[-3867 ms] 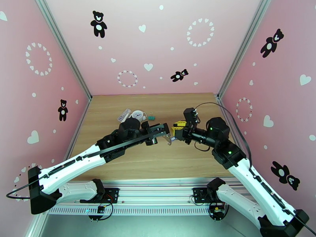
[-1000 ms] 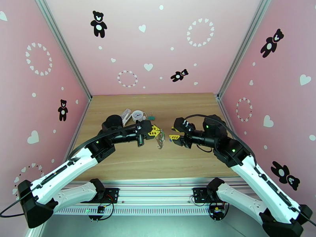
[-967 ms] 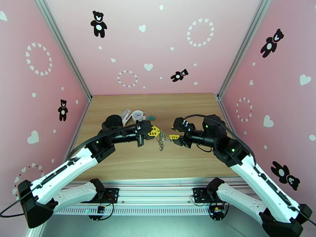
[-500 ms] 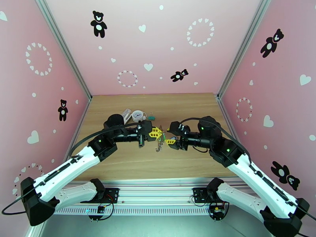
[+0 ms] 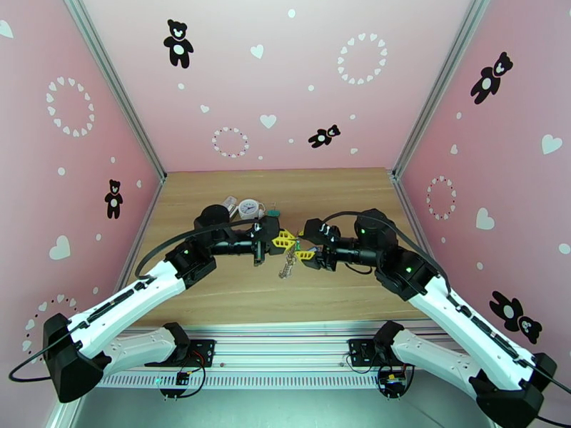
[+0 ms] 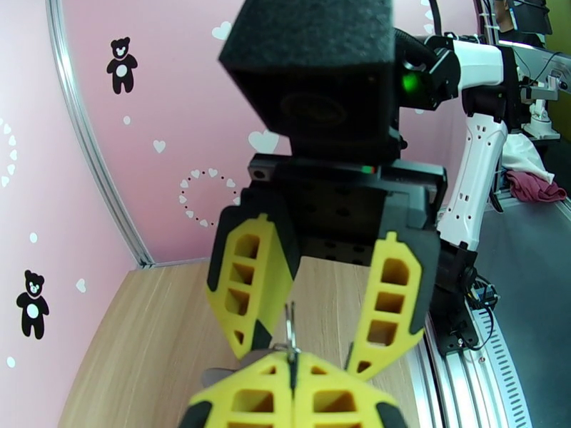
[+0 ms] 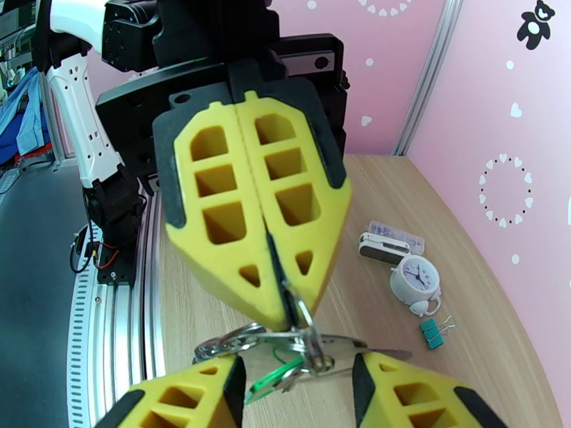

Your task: Remove the keys from the keyring

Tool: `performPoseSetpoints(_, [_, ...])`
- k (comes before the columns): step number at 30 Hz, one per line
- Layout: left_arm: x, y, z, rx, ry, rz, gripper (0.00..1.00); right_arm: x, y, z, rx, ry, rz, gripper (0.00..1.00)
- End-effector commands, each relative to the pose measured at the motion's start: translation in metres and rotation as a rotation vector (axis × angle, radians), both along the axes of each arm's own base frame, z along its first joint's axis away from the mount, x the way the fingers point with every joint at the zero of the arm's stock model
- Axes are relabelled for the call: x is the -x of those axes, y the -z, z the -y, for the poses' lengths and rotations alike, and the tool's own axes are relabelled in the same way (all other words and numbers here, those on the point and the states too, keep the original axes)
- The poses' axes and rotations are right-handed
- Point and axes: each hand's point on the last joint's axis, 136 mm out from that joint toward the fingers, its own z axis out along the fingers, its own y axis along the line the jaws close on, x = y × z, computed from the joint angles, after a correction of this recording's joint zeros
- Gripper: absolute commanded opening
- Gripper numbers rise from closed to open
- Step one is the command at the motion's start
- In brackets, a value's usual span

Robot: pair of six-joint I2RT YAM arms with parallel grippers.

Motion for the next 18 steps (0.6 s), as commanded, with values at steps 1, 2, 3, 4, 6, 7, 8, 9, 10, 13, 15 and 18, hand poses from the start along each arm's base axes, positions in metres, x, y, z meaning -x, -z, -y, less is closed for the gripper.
performPoseSetpoints(1, [0.003,-0.022,0.000,0.044,0.027,0.035,0.00,-0.001,-0.006,0.001,0.003,0.009,0.034,0.34])
performPoseSetpoints(2, [0.003,-0.021,0.000,0.040,0.028,0.030,0.00,-0.002,-0.007,0.002,0.003,0.018,0.042,0.33])
performPoseSetpoints(3, [0.003,-0.021,0.000,0.040,0.028,0.028,0.00,-0.004,-0.007,0.002,0.004,0.026,0.049,0.30])
performPoseSetpoints(4, [0.003,-0.021,0.000,0.040,0.028,0.027,0.00,-0.005,-0.008,0.003,0.004,0.035,0.058,0.28])
performPoseSetpoints(6, [0.002,-0.022,-0.001,0.048,0.013,0.025,0.00,-0.009,-0.008,0.006,0.015,0.063,0.069,0.22])
performPoseSetpoints(7, [0.001,-0.023,-0.001,0.053,0.007,0.024,0.00,-0.010,-0.008,0.008,0.018,0.077,0.072,0.18])
performPoseSetpoints(8, [0.000,-0.022,-0.002,0.056,0.000,0.022,0.00,-0.010,-0.010,0.011,0.018,0.085,0.076,0.16])
performPoseSetpoints(9, [-0.001,-0.022,-0.002,0.060,-0.010,0.016,0.00,-0.009,-0.012,0.013,0.018,0.095,0.079,0.13])
performPoseSetpoints(10, [-0.003,-0.021,-0.002,0.061,-0.016,0.009,0.00,-0.008,-0.014,0.016,0.018,0.103,0.080,0.10])
performPoseSetpoints(13, [-0.004,-0.019,-0.002,0.066,-0.014,-0.012,0.00,-0.005,-0.022,0.023,0.014,0.130,0.073,0.01])
performPoseSetpoints(15, [-0.005,-0.017,-0.003,0.074,-0.017,-0.020,0.00,-0.002,-0.026,0.027,0.026,0.143,0.055,0.00])
performPoseSetpoints(18, [-0.009,-0.014,-0.005,0.092,-0.024,-0.028,0.00,0.002,-0.029,0.033,0.048,0.150,0.027,0.00])
